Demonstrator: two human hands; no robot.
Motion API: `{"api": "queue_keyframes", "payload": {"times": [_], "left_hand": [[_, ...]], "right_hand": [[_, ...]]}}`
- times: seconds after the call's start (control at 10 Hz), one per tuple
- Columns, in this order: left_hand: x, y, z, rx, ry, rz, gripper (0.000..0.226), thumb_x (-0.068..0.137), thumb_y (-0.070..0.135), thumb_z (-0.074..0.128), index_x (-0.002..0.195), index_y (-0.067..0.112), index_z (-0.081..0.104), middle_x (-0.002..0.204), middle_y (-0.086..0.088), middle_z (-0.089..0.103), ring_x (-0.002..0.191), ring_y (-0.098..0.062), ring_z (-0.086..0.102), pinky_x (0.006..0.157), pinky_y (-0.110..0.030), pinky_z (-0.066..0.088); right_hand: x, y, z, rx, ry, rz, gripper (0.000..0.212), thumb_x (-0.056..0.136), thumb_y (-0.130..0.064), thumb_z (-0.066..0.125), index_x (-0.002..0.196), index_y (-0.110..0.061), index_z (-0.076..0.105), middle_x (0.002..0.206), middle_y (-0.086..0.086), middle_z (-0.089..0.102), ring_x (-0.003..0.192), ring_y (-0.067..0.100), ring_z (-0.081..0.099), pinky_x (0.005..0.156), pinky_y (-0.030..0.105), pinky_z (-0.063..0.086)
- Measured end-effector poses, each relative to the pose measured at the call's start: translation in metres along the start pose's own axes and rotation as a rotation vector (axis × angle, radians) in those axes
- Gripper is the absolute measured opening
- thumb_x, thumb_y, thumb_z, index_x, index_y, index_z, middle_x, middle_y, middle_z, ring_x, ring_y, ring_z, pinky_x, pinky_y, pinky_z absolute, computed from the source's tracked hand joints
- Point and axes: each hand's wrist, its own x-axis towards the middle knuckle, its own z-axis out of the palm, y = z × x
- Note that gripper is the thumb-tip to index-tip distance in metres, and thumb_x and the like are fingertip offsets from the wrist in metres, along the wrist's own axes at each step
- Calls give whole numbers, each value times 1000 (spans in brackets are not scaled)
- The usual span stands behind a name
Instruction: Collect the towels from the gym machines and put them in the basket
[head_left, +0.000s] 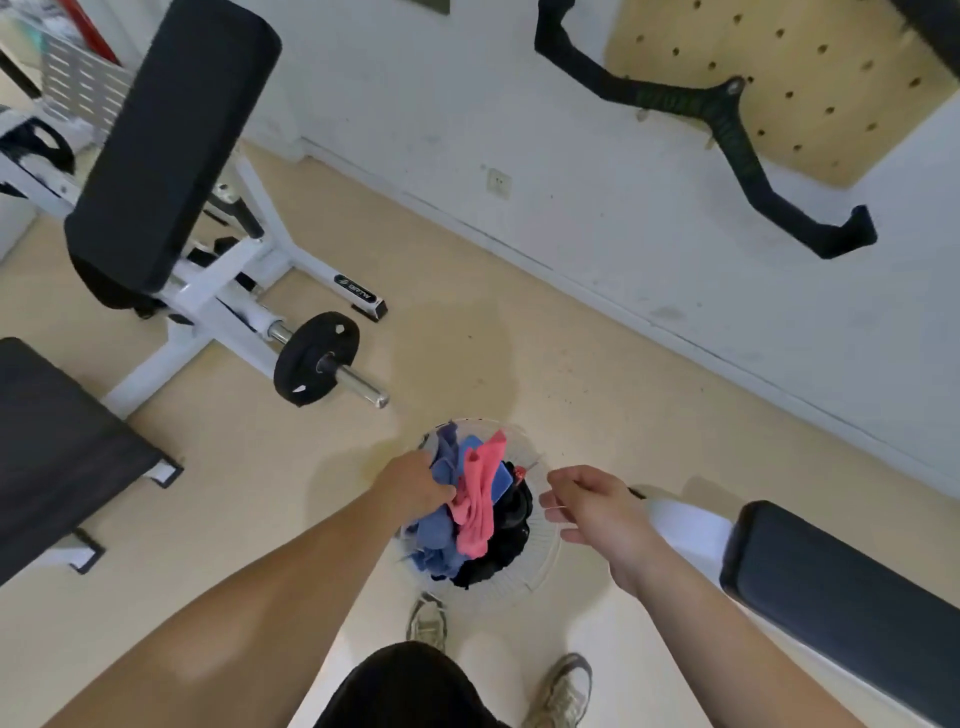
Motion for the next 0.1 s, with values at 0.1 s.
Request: {"api": "queue_keyframes", "payload": {"times": [0.1], "left_hand": [[-12, -2, 10, 5, 19, 29, 55, 92, 35, 71, 140, 10, 57, 137, -11, 63, 128, -31, 60, 93, -29, 44]], "right_hand": [[-3, -2, 1, -55, -42, -21, 25, 102, -24, 57, 106, -4, 71, 97, 14, 75, 84, 23, 66, 75, 35, 50]]}}
